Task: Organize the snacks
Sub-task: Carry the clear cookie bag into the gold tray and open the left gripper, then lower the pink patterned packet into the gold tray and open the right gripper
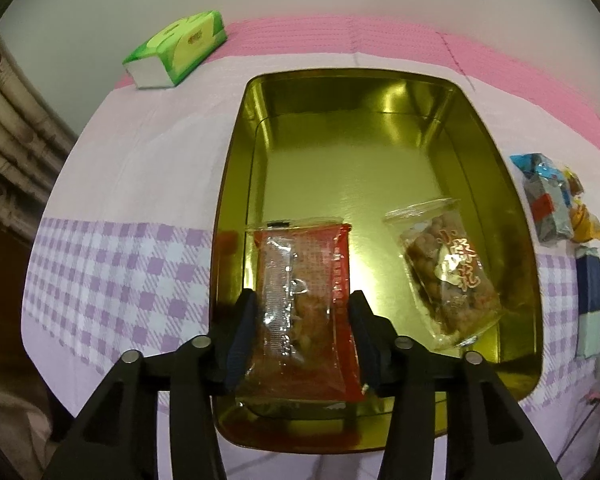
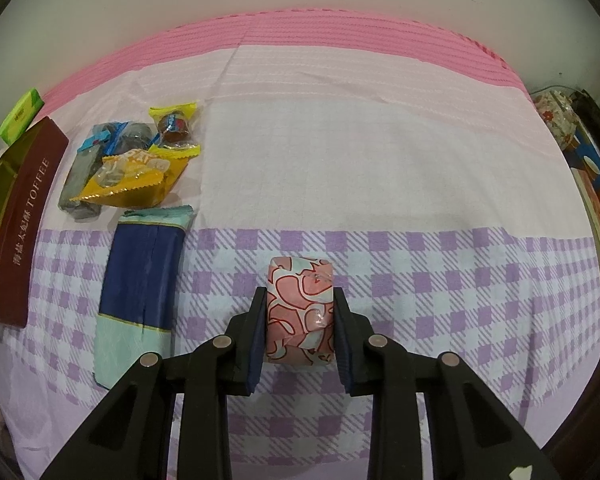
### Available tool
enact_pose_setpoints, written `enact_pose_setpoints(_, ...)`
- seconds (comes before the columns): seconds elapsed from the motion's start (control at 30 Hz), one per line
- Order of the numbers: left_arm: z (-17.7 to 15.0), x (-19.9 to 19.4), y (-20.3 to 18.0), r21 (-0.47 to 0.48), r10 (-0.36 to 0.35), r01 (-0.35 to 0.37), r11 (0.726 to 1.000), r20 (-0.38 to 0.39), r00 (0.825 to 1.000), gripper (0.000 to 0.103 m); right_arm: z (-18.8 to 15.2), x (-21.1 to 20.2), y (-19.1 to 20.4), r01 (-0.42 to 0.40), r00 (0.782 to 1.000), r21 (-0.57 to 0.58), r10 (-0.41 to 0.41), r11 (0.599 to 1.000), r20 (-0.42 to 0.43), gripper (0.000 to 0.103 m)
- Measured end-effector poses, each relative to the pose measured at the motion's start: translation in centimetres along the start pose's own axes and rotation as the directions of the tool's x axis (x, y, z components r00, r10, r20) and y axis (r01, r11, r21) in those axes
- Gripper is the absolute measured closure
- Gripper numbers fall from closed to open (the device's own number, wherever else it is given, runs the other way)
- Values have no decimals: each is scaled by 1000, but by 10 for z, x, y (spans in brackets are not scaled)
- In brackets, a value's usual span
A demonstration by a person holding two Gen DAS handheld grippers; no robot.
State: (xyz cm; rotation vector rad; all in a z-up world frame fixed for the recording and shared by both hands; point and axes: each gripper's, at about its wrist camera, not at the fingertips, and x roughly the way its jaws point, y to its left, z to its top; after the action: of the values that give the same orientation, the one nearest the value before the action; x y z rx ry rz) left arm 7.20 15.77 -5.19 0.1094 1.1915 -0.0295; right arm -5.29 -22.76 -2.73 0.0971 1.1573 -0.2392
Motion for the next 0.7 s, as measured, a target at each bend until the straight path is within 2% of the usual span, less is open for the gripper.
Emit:
enact_pose_setpoints(0.07, 0, -5, -1, 5, -12, 12, 1000, 17, 1000, 45, 4, -5, 5, 4, 1000, -8, -4, 1000, 11, 76)
enact_pose_setpoints(0.2, 1, -20, 1, -2, -50, 50, 999, 59, 997, 43, 18, -27, 19, -1, 998, -38, 4, 999, 67, 76)
enact_pose_setpoints(0.37, 3, -40, 17, -70, -77, 86, 994, 129, 989, 41, 39, -52, 55, -63, 989, -110, 77, 992, 128, 76)
enact_pose_setpoints(0.43, 2, -46, 25, -96, -59, 74, 993, 150, 987, 41, 47, -57, 78, -99, 983, -159, 122, 982, 137, 76)
enact_pose_setpoints(0.57, 1, -51, 44, -164, 26, 3, 987, 172, 985, 41, 59, -56, 133, -186, 968, -250, 221, 950, 119, 76)
enact_pose_setpoints(0.7, -7, -51, 61, -216, 93, -58, 975, 155, 984, 41, 68, -52, 179, -241, 953, -321, 286, 916, 102, 76)
